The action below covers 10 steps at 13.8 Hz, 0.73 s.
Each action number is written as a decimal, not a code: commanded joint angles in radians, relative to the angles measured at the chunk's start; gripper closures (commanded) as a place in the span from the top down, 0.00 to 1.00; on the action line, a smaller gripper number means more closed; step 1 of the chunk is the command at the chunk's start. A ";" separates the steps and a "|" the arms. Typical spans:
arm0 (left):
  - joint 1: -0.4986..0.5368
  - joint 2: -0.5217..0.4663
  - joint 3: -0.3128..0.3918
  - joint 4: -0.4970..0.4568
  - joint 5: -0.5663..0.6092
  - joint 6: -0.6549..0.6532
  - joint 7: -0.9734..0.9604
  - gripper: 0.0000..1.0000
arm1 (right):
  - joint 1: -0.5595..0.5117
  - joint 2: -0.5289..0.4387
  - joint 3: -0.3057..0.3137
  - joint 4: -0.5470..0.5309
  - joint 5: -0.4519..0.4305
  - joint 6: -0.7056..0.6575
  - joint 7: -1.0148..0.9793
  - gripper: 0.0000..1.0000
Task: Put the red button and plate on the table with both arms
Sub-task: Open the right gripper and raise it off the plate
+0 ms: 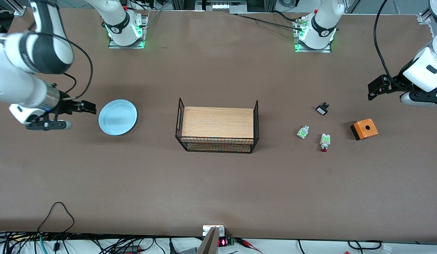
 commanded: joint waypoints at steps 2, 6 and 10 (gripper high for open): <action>0.013 0.005 -0.012 0.015 0.003 -0.007 -0.005 1.00 | -0.011 0.007 -0.006 0.184 -0.009 -0.175 0.014 1.00; 0.012 0.005 -0.012 0.015 0.003 -0.007 -0.005 1.00 | -0.048 -0.029 -0.011 0.276 -0.041 -0.222 -0.003 1.00; 0.012 0.005 -0.012 0.015 0.003 -0.006 -0.005 1.00 | -0.067 -0.042 -0.011 0.310 -0.081 -0.222 0.001 1.00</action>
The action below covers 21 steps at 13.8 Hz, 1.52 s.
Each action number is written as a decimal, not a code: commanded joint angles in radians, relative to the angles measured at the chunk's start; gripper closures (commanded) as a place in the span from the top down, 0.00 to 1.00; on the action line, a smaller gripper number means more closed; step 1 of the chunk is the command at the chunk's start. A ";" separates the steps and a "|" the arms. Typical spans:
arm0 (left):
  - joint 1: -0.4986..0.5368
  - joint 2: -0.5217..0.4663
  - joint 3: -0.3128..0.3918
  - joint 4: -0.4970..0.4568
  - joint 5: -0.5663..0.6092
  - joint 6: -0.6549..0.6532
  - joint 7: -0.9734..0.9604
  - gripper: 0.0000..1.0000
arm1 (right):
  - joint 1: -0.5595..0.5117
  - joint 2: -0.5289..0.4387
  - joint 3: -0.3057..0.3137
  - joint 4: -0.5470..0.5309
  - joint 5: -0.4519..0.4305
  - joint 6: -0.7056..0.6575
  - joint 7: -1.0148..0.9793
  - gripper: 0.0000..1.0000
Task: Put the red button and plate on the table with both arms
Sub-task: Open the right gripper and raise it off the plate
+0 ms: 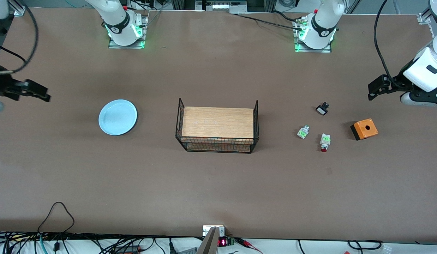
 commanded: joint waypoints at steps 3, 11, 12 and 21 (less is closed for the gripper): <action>0.012 0.005 -0.012 0.015 0.004 -0.004 -0.005 1.00 | -0.006 -0.011 0.007 -0.046 -0.037 0.008 0.007 1.00; 0.012 0.005 -0.012 0.015 0.004 -0.003 -0.004 1.00 | -0.006 -0.117 0.013 -0.201 -0.029 0.117 0.001 1.00; 0.012 0.005 -0.012 0.015 0.004 -0.003 -0.004 1.00 | -0.008 -0.113 0.008 -0.200 -0.017 0.114 0.004 1.00; 0.019 0.007 -0.012 0.015 0.004 -0.001 -0.002 1.00 | -0.006 -0.094 0.013 -0.193 0.021 0.115 0.006 1.00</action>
